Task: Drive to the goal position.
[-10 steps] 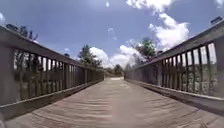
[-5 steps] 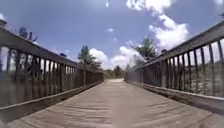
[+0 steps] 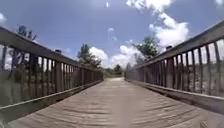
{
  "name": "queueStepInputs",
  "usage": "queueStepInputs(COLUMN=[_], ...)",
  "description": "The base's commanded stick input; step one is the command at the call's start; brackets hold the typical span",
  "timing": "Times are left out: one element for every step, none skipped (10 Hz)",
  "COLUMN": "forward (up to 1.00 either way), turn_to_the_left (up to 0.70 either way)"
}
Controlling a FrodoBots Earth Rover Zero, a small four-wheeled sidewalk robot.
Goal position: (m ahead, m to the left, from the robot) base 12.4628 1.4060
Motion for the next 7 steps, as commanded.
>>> queueStepInputs(forward=[0.45, 0.45, 0.45, 0.45, 0.45, 0.45, 0.45], turn_to_the_left=[0.0, 0.0, 0.0, 0.0, 0.0, 0.0, 0.0])
